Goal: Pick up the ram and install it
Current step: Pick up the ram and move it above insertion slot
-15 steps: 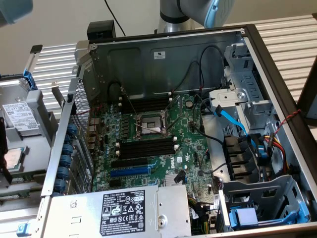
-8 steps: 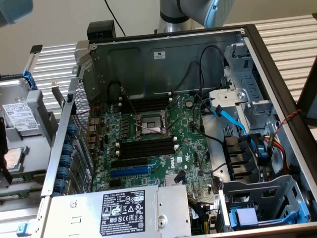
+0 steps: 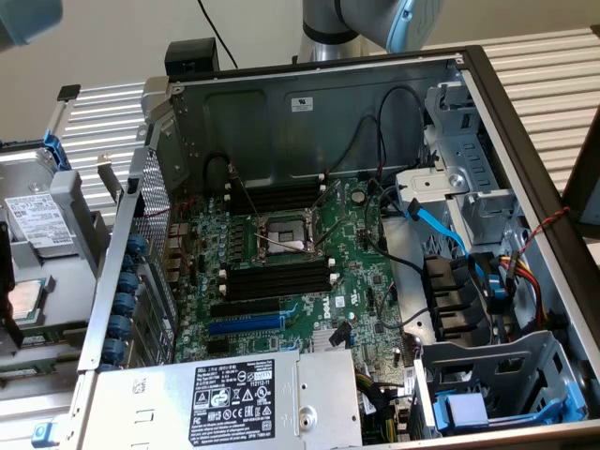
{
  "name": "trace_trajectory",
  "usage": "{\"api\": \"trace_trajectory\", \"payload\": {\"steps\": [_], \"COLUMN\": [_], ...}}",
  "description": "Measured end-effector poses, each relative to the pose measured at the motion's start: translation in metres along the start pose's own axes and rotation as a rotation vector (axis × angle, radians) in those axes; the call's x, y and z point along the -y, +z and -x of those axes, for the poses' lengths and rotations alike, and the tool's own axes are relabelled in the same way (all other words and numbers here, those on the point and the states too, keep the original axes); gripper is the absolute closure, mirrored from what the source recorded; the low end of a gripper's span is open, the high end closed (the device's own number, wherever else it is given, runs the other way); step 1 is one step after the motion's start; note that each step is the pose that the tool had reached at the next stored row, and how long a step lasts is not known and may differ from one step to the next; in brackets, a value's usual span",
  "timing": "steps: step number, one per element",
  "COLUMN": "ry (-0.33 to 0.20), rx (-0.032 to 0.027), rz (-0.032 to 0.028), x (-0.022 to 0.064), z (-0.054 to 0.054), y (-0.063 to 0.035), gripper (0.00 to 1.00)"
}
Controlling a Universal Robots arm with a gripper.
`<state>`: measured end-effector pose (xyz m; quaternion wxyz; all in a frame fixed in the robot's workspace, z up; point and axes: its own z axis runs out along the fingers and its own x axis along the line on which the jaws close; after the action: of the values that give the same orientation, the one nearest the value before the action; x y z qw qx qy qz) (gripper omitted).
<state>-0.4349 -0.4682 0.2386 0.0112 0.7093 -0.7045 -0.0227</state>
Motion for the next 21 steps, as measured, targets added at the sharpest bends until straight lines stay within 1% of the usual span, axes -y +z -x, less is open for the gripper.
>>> {"api": "trace_trajectory", "payload": {"steps": [1, 2, 3, 4, 5, 11, 21], "ry": [0.000, 0.000, 0.000, 0.000, 0.000, 0.000, 0.000], "rx": [0.0000, 0.0000, 0.0000, 0.0000, 0.0000, 0.0001, 0.0000], "rz": [0.0000, 0.0000, 0.0000, 0.0000, 0.0000, -0.0001, 0.0000], "x": [0.0000, 0.0000, 0.0000, 0.0000, 0.0000, 0.0001, 0.0020], "z": [0.000, 0.000, 0.000, 0.000, 0.000, 0.000, 0.000], "y": [0.0000, 0.0000, 0.0000, 0.0000, 0.0000, 0.0011, 0.0185], "gripper": [0.83, 0.83, 0.76, 0.76, 0.69, 0.69, 0.69]}}
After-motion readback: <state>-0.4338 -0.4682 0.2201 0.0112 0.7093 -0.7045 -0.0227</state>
